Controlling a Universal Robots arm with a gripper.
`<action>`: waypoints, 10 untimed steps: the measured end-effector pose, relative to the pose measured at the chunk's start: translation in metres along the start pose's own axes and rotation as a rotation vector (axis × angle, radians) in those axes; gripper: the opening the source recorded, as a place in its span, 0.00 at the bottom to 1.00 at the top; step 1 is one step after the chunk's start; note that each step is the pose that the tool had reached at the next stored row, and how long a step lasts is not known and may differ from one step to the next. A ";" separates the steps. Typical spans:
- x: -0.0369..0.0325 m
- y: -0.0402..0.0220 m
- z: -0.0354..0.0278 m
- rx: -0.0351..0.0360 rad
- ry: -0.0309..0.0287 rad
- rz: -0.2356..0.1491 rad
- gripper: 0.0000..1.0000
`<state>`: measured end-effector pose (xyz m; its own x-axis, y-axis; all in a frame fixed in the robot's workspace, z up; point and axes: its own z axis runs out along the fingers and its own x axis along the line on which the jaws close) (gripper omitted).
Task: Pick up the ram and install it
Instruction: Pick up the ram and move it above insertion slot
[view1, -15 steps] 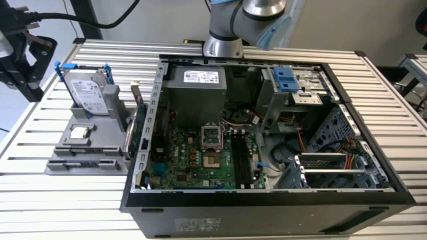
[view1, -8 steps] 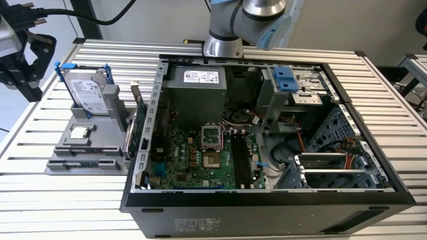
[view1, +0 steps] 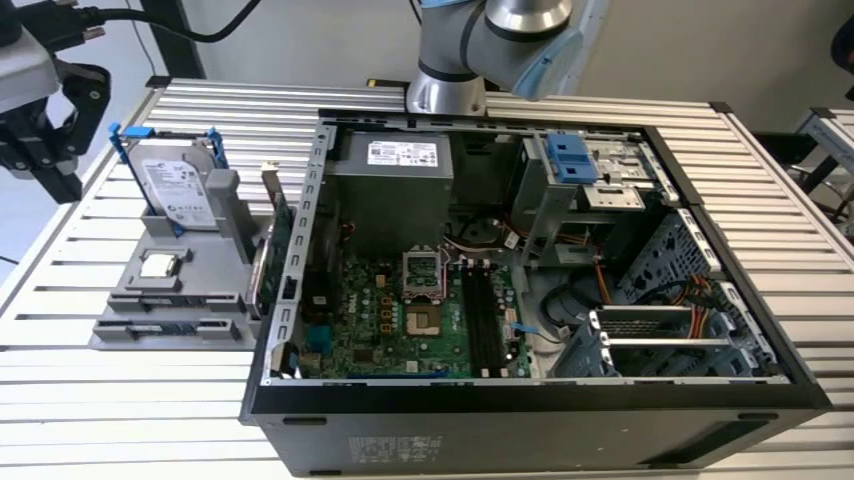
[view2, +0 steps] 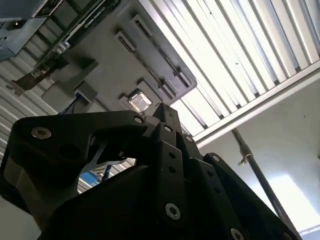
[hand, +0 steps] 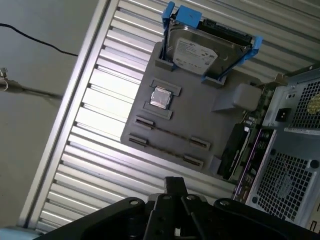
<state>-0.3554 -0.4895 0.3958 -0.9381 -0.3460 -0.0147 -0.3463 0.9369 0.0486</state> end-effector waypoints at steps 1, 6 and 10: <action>0.0000 0.0000 -0.0001 -0.0002 0.0007 -0.015 0.00; 0.0001 0.0001 -0.0006 -0.0012 0.0040 -0.081 0.00; 0.0001 0.0001 -0.0010 -0.0020 0.0067 -0.134 0.00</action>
<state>-0.3556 -0.4895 0.3968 -0.8832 -0.4688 -0.0146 -0.4689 0.8819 0.0486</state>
